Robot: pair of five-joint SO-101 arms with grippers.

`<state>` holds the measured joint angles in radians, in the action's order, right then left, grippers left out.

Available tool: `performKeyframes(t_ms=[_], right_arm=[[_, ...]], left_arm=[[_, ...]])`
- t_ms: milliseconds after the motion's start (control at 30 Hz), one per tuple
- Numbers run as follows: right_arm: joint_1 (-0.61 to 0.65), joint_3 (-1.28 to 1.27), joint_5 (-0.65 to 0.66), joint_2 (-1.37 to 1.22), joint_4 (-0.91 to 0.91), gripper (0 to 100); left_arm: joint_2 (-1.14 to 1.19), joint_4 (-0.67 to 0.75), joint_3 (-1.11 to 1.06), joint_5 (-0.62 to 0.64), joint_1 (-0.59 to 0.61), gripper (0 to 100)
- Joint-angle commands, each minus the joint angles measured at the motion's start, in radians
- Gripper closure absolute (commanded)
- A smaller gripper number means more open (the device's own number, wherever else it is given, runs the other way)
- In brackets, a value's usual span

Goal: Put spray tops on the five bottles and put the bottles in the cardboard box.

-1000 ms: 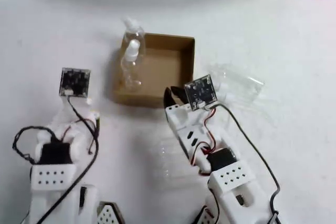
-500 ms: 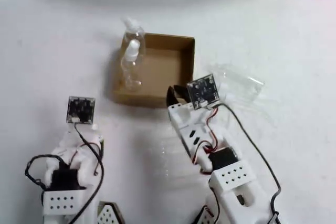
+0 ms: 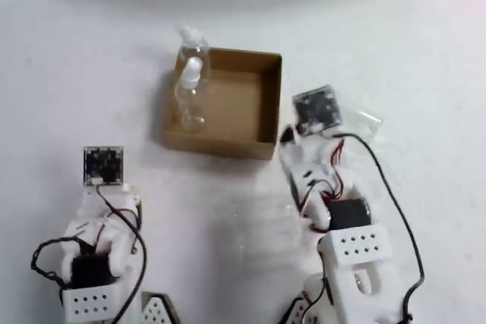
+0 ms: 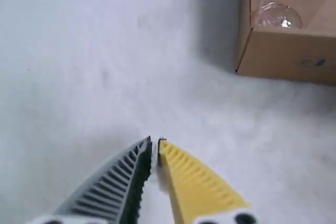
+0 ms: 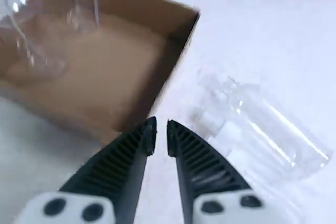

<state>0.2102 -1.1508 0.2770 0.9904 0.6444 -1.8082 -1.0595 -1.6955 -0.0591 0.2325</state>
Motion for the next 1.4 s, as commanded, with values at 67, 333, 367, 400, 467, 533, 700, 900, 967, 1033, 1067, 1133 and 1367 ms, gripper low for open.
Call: performKeyframes(t_ms=[67,333,367,400,467,533,700,900,967,1033,1067,1133,1367], right_arm=[[-0.012,0.132,0.209,0.018,0.426,97.8],[-0.008,0.19,0.629,0.019,0.604,97.7],[0.002,0.192,0.643,0.019,0.604,97.7],[0.027,0.192,0.663,0.019,0.608,97.6],[0.087,0.195,0.698,0.019,0.639,95.3],[0.173,0.212,0.704,0.019,0.684,90.5],[0.39,0.252,0.686,0.013,0.762,82.2],[0.515,0.195,0.726,0.002,0.763,73.5],[0.522,0.176,0.767,-0.03,0.745,70.3],[0.521,0.161,0.792,-0.088,0.684,68.3],[0.521,0.16,0.793,-0.125,0.648,68.3],[0.522,0.163,0.793,-0.205,0.588,68.8],[0.522,0.198,0.798,-0.452,0.456,71.5]], left_arm=[[-0.021,-0.003,0.003,-0.009,0.012,97],[-0.021,-0.003,0.003,-0.009,0.012,97],[-0.021,-0.003,0.003,-0.009,0.012,97],[-0.021,-0.003,0.003,-0.009,0.012,97],[-0.021,-0.003,0.003,-0.009,0.012,97],[-0.021,-0.003,0.003,-0.009,0.012,97],[-0.021,-0.003,0.003,-0.009,0.012,97],[-0.021,-0.003,0.003,-0.009,0.012,97],[-0.021,-0.003,0.003,-0.009,0.012,97],[-0.021,-0.003,0.003,-0.009,0.01,97],[-0.021,-0.003,0.003,-0.009,0.01,97],[-0.021,-0.003,0.003,-0.009,0.01,97],[-0.021,-0.003,0.003,-0.009,0.012,98]])
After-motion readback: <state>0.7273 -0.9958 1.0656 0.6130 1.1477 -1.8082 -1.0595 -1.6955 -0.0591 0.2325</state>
